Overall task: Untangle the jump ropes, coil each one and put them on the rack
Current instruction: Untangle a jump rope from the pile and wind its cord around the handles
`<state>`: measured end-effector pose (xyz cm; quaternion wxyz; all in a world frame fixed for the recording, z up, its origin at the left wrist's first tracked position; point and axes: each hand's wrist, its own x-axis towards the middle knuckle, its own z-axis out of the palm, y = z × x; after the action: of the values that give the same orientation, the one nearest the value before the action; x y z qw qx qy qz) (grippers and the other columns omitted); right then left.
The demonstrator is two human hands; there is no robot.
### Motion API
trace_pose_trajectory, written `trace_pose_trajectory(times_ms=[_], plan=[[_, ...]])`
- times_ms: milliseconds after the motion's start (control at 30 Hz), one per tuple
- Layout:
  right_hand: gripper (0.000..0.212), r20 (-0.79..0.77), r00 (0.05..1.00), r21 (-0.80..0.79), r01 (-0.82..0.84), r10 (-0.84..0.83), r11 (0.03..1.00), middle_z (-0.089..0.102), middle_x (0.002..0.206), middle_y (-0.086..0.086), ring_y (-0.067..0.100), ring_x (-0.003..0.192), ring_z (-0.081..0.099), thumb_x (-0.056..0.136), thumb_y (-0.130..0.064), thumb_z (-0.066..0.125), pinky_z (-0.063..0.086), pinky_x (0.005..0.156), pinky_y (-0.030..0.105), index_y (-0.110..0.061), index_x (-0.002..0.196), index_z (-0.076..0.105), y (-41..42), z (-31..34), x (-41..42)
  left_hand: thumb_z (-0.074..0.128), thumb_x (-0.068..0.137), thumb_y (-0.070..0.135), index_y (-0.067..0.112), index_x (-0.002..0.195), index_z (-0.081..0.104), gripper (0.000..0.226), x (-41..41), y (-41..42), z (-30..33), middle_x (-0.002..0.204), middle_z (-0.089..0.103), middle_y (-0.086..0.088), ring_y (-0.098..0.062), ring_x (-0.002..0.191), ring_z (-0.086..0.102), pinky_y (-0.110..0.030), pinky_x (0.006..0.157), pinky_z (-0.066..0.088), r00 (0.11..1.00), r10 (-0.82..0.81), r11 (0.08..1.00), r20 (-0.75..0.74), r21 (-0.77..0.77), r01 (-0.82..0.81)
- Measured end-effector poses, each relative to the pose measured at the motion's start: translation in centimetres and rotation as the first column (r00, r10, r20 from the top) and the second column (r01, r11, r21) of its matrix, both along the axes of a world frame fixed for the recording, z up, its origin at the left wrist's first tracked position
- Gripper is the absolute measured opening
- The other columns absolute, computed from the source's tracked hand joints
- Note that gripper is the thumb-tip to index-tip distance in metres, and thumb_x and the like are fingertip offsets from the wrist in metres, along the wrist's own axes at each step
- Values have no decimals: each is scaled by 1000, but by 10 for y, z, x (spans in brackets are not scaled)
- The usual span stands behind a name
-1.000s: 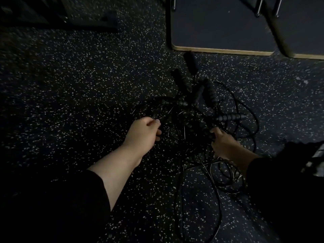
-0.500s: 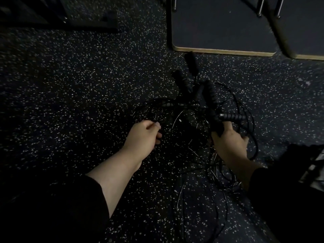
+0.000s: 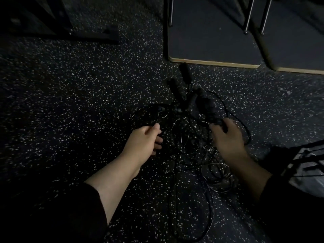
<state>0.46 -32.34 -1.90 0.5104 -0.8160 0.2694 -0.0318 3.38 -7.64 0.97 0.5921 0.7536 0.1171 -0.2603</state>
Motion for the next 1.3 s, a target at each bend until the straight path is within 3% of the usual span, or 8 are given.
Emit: trace_pose_trajectory(times_ms=[167, 300, 500, 767, 867, 1000, 1133, 1300], plan=[[15, 126, 988, 197, -113, 89, 974, 67, 74, -10, 7, 59, 53, 101, -18, 63, 44, 52, 29, -32, 105, 59, 77, 47, -63, 44, 101, 59, 26, 123, 62, 44, -10, -19, 65, 108, 75, 3, -17, 99, 74, -40, 90, 61, 999, 4, 975, -35, -220, -11], [16, 123, 975, 221, -209, 185, 953, 60, 66, -11, 2, 55, 47, 99, -20, 65, 39, 50, 26, -29, 109, 56, 122, 94, -119, 59, 102, 42, 19, 97, 66, 25, -25, -28, 120, 92, 73, -2, -21, 87, 70, -47, 95, 56, 991, 48, 951, -129, -298, -85], [22, 83, 909, 329, -413, 409, 849, 68, 87, -5, 1, 73, 58, 98, -42, 66, 47, 65, 20, -38, 117, 55, 133, 175, -149, 48, 105, 11, 22, 109, 75, 30, -68, -22, 192, 77, 57, 0, -14, 58, 53, -32, 58, 50, 991, 80, 969, 105, -240, -52], [38, 113, 988, 674, 2, -106, 739, 75, 114, 5, 22, 88, 71, 106, -24, 55, 59, 83, 47, -37, 141, 43, 134, 248, -160, 43, 97, 3, 27, 111, 71, 40, -113, -2, 312, 68, 62, 0, -17, 51, 49, -30, 46, 43, 890, -155, 974, 428, -86, 211], [67, 174, 982, 596, -48, -71, 801, 74, 112, 0, 17, 84, 69, 103, -19, 62, 60, 82, 44, -51, 150, 28, 134, 261, -163, 47, 96, -2, 23, 105, 74, 38, -133, 7, 353, 64, 60, -5, -20, 49, 47, -29, 44, 40, 830, -167, 936, 532, -179, 304], [48, 190, 978, 262, -133, 84, 956, 69, 104, 7, 15, 80, 63, 101, -31, 64, 51, 68, 30, -29, 145, 45, 140, 261, -155, 48, 94, -7, 16, 97, 75, 35, -152, 21, 379, 60, 57, -10, -23, 45, 44, -27, 42, 39, 789, -129, 887, 600, -285, 362], [56, 238, 961, 210, 87, -137, 974, 69, 92, 10, 20, 68, 60, 92, -34, 77, 45, 57, 33, -26, 129, 36, 123, 254, -141, 49, 91, -6, 18, 89, 75, 35, -153, 37, 379, 56, 56, -10, -23, 44, 42, -26, 43, 37, 806, -110, 872, 582, -333, 359], [41, 15, 910, 19, -415, 414, 910, 70, 94, -5, 25, 75, 66, 101, -25, 63, 56, 71, 38, -25, 142, 57, 118, 242, -126, 48, 86, 2, 20, 86, 74, 32, -141, 47, 388, 58, 59, -10, -22, 40, 42, -28, 43, 36, 782, -43, 820, 622, -425, 383]])
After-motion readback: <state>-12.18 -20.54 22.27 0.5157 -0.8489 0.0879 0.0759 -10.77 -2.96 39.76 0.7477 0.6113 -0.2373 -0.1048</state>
